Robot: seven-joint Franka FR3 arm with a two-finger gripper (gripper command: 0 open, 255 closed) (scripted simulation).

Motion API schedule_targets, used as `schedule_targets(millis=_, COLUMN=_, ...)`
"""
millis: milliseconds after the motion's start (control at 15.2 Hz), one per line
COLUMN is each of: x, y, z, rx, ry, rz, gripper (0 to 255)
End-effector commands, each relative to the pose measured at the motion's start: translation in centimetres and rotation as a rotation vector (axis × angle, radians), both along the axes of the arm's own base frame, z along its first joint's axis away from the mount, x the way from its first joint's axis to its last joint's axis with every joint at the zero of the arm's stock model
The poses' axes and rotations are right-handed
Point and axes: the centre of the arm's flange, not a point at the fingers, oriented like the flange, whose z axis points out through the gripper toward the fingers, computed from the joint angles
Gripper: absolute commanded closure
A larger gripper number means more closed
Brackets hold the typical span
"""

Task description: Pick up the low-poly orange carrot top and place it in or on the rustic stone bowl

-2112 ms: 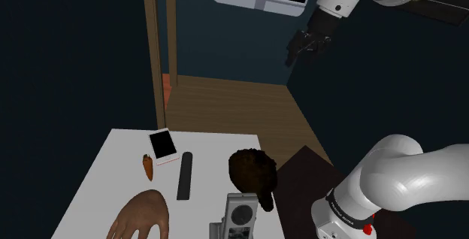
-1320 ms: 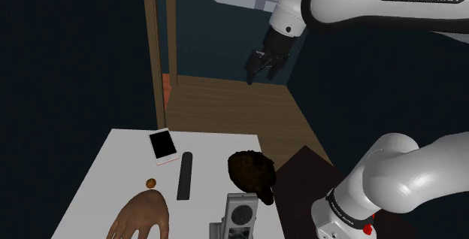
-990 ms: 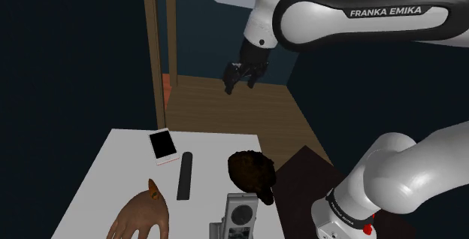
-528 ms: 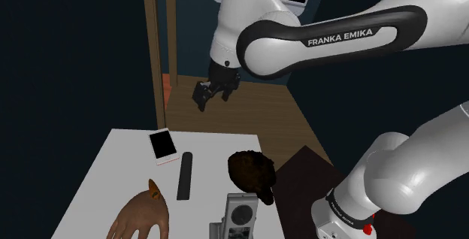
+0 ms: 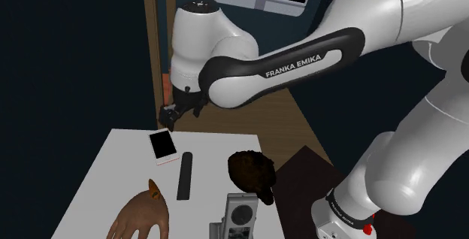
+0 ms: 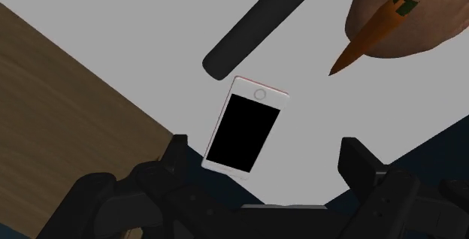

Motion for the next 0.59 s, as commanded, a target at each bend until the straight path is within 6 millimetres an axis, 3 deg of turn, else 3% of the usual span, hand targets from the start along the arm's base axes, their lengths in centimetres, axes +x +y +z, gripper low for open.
schedule_targets(millis=0, x=0.4, y=2.2, z=-1.5, rx=-0.010, ry=-0.004, rz=0.020, gripper=0)
schedule_targets(millis=528, x=1.9, y=11.3, z=-7.3, rx=-0.049, ry=-0.016, rz=0.099, gripper=0)
